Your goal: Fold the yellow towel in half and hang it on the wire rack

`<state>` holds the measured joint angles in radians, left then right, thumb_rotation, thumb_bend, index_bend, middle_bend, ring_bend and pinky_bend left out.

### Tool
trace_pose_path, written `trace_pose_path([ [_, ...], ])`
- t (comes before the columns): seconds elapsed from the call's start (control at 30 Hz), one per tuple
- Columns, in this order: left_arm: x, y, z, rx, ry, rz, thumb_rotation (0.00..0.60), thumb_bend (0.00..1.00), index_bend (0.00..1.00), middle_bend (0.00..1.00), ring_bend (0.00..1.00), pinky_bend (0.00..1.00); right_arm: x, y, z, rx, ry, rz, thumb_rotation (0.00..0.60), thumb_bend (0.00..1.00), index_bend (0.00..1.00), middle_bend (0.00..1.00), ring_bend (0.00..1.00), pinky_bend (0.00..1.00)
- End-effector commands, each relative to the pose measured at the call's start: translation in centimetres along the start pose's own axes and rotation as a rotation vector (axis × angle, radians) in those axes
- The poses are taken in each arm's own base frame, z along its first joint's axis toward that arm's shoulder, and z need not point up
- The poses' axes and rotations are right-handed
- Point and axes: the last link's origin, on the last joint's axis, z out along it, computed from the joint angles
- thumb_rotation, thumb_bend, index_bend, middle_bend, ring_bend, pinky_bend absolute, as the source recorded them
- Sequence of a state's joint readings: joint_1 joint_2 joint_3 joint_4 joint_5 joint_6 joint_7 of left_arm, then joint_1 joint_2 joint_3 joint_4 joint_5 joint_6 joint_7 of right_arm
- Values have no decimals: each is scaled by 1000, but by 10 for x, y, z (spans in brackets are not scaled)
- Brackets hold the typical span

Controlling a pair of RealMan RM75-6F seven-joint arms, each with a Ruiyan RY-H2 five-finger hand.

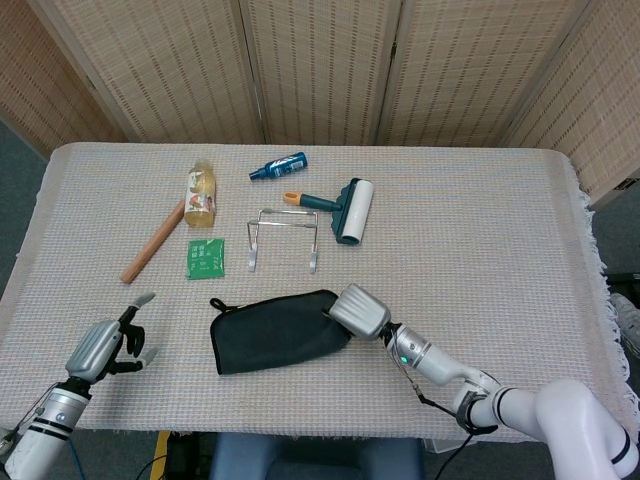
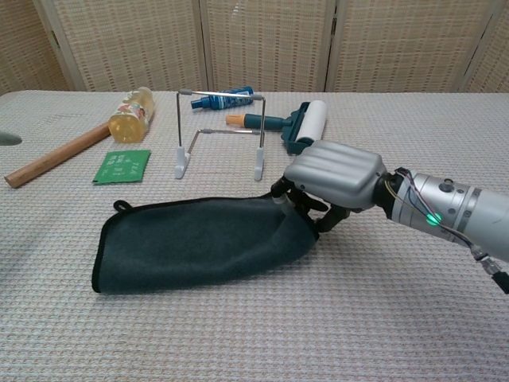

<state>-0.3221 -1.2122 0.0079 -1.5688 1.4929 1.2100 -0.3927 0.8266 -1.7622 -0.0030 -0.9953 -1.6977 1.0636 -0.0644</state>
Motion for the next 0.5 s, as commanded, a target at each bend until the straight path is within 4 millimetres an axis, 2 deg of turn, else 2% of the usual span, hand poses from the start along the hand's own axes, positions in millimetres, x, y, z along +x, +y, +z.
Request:
trace_pose_path([
  [0.03, 2, 0, -1, -2, 5, 2, 600, 367, 0, 766, 694, 855, 19, 2, 4, -13, 72, 44, 600, 430, 637, 842, 943, 1000],
  [0.27, 5, 4, -3, -11, 18, 3, 600, 367, 0, 766, 693, 855, 83, 10, 17, -48, 241, 63, 600, 439, 670, 853, 947, 1000],
  [0.5, 7, 6, -6, -19, 23, 8, 600, 367, 0, 766, 694, 855, 136, 17, 29, -99, 331, 1, 600, 444, 676, 856, 948, 1000],
])
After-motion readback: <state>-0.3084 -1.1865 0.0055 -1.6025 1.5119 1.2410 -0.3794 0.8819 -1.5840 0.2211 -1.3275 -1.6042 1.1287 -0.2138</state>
